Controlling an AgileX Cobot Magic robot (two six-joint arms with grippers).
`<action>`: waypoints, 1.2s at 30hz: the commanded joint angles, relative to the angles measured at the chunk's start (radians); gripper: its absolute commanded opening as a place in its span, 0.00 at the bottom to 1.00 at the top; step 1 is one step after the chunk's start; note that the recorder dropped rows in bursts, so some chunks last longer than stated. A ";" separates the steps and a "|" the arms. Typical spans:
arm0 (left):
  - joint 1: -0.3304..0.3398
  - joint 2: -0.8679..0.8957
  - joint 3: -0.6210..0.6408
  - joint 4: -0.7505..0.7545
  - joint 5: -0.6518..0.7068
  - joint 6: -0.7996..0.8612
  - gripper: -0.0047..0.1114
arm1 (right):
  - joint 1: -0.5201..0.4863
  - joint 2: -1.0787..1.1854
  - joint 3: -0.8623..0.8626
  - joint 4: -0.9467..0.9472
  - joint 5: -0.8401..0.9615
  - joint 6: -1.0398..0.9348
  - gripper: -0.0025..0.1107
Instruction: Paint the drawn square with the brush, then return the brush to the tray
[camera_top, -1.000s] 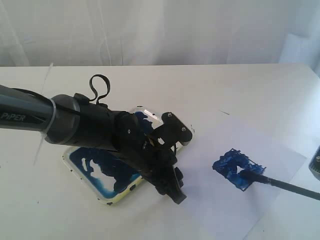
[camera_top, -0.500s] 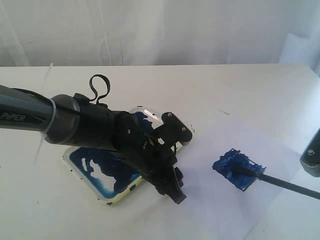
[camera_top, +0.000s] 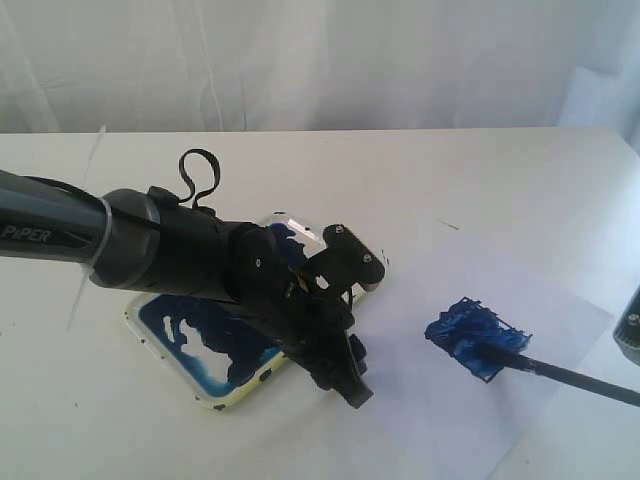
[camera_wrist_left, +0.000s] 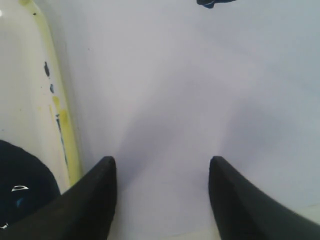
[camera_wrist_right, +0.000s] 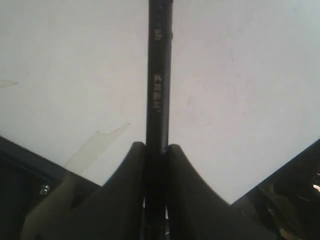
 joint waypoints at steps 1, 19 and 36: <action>-0.005 0.016 0.012 -0.003 0.040 -0.007 0.55 | -0.001 0.001 0.002 -0.038 0.006 0.041 0.02; -0.005 0.016 0.012 -0.003 0.040 -0.007 0.55 | -0.001 0.002 0.002 -0.042 -0.088 0.092 0.02; -0.005 0.016 0.012 -0.003 0.040 -0.007 0.55 | -0.001 0.002 0.002 -0.083 -0.049 0.120 0.02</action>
